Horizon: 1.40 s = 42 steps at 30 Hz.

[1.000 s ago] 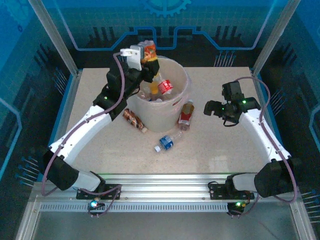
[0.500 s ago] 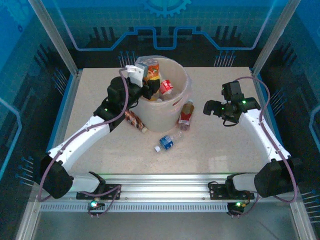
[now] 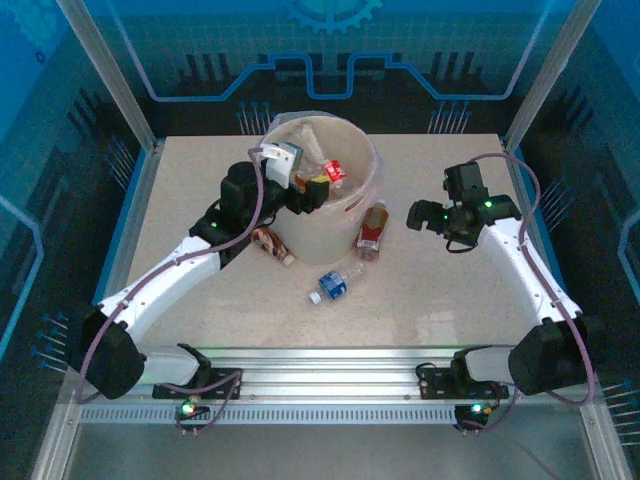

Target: Put the plastic bottles in the bin

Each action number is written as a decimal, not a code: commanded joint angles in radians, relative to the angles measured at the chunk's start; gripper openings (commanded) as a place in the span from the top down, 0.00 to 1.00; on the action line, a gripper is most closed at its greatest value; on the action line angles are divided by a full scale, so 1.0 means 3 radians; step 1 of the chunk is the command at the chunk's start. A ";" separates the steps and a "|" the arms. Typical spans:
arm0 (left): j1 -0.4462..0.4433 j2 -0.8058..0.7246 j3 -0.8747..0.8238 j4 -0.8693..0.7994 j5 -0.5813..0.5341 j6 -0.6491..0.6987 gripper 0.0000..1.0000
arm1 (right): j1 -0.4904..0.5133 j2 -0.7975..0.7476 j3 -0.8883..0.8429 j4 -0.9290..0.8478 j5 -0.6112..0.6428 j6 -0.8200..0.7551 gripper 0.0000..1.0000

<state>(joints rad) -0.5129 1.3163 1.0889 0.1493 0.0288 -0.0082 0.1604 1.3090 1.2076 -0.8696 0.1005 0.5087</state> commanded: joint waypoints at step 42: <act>-0.0070 0.0631 0.1261 -0.1875 -0.0679 -0.0300 0.13 | -0.0042 -0.0046 -0.0138 0.0142 -0.0231 0.0094 0.00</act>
<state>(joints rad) -0.5220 1.4746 1.4506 -0.3546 -0.1547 -0.1322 0.1604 1.3018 1.1835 -0.8421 0.0628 0.5205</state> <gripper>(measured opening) 0.872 0.996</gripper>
